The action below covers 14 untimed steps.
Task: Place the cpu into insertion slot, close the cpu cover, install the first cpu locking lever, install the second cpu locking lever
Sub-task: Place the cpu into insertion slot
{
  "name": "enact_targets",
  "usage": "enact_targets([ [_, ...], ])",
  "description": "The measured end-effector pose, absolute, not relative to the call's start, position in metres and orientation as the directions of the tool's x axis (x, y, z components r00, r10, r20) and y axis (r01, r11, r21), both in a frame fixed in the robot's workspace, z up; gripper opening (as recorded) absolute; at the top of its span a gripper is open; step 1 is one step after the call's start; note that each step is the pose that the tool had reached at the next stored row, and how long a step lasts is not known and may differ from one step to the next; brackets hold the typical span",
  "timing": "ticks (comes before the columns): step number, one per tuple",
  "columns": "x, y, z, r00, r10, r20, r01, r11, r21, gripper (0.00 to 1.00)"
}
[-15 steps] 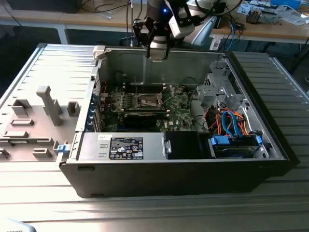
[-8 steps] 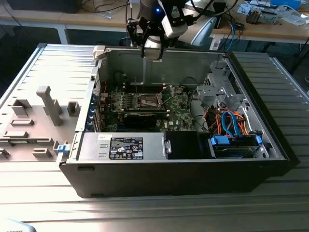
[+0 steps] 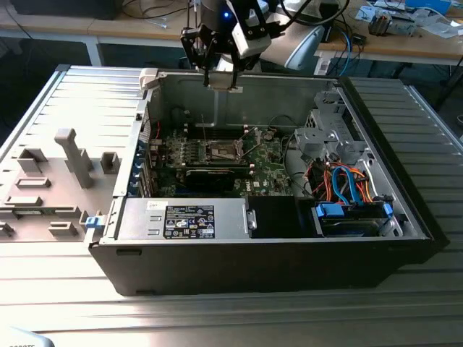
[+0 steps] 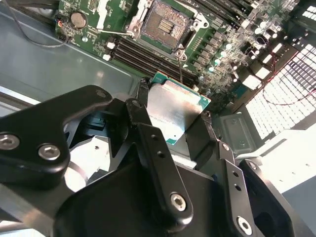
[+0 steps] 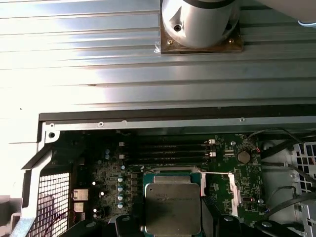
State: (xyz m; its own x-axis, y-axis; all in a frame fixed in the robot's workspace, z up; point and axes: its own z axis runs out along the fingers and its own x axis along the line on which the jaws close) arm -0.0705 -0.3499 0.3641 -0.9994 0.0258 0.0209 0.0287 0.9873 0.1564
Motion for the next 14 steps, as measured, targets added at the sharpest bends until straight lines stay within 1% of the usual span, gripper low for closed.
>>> enact_targets([
  [14,-0.0747,-0.3516,0.3546,-0.999,0.026,0.021,0.029,0.987,0.156,0.54],
])
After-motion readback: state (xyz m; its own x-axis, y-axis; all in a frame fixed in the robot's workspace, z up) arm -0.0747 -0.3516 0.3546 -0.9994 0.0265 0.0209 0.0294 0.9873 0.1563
